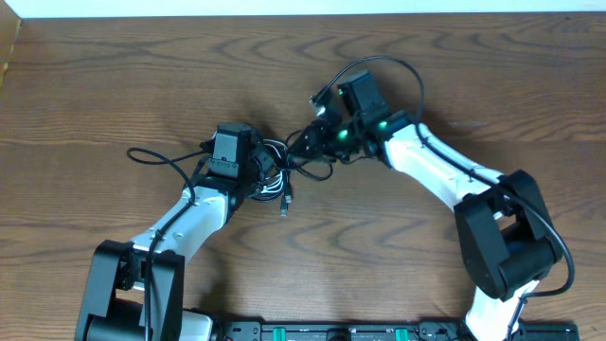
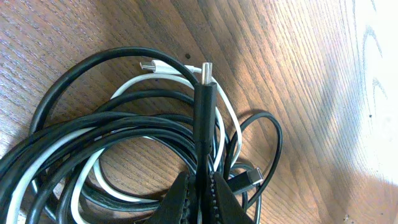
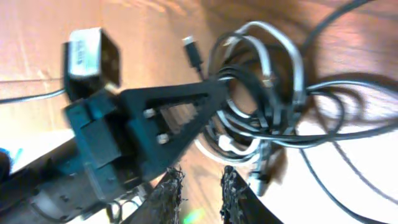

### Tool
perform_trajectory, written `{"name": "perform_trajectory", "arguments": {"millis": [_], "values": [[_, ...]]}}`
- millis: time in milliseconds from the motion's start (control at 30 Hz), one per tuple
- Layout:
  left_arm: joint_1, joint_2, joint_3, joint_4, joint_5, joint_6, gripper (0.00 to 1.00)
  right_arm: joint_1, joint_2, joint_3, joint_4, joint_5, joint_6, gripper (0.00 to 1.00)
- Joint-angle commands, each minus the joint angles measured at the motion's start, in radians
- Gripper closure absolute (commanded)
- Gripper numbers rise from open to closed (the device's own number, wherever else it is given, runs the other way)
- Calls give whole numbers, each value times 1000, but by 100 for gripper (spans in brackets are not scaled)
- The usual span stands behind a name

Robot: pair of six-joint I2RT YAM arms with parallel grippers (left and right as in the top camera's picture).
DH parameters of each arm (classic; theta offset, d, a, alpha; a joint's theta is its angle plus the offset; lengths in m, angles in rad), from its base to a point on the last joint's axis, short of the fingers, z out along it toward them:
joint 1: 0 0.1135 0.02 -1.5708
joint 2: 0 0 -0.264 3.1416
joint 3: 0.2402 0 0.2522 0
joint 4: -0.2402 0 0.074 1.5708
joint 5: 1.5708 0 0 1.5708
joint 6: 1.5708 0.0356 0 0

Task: Untangle cables

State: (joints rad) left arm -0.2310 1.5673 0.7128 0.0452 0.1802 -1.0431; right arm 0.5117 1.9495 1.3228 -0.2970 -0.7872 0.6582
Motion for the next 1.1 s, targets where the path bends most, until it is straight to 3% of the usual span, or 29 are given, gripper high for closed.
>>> {"name": "perform_trajectory", "arguments": {"millis": [0, 200, 333, 467, 667, 1067], "values": [[-4, 8, 2, -1, -18, 17, 92, -1, 22, 3, -32, 72, -25, 80], [-4, 8, 2, 20, -61, 12, 93, -2, 26, 3, -102, 240, 49, 83], [-10, 9, 2, 28, -62, 9, 92, -2, 26, 3, -113, 258, 74, 69], [-43, 50, 2, 82, -68, 9, 93, 3, 32, 3, -113, 258, 105, 66], [-63, 145, 2, 183, -55, 9, 92, 13, 34, 3, -108, 312, 135, 71], [-62, 161, 2, 193, -51, 26, 92, 14, 40, 3, -111, 353, 172, 75]]}}
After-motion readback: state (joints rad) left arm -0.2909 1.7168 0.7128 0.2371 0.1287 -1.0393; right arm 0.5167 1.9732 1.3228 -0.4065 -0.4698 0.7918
